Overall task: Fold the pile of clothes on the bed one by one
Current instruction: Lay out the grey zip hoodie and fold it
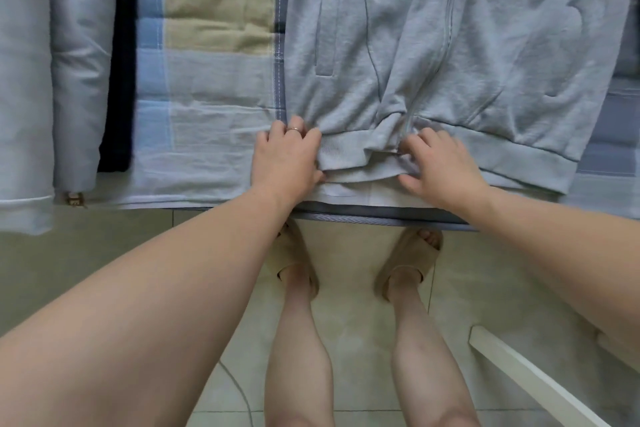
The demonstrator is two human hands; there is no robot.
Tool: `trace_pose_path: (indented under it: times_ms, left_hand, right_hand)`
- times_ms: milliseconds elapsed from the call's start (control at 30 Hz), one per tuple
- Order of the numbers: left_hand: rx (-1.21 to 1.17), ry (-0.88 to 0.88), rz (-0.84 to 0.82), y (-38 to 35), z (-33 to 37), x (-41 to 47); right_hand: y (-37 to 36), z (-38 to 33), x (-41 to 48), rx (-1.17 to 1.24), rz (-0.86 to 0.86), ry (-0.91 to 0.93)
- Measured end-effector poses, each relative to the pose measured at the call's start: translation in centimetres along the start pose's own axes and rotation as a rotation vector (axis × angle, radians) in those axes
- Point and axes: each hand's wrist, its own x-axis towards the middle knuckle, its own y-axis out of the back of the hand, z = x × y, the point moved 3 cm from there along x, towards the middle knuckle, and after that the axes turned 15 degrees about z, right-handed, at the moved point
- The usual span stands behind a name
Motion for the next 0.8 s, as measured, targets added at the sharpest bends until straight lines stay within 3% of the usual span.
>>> trace_pose_path:
  times_ms: [200, 433, 700, 800]
  left_hand:
    - [0.050, -0.145, 0.171, 0.2, -1.8, -0.9]
    - [0.175, -0.110, 0.136, 1.3, -4.4, -3.5]
    - [0.167, -0.178, 0.169, 0.0, -1.8, -2.4]
    - [0.149, -0.186, 0.167, -0.4, -2.3, -2.6]
  right_hand:
    - [0.7, -0.2, -0.5, 0.064, -0.018, -0.012]
    - [0.4, 0.7, 0.9, -0.121, -0.011, -0.031]
    - [-0.2, 1.5, 2.0, -0.162, 0.031, 0.065]
    - [-0.4, 2.1, 2.4, -0.064, 0.074, 0.063]
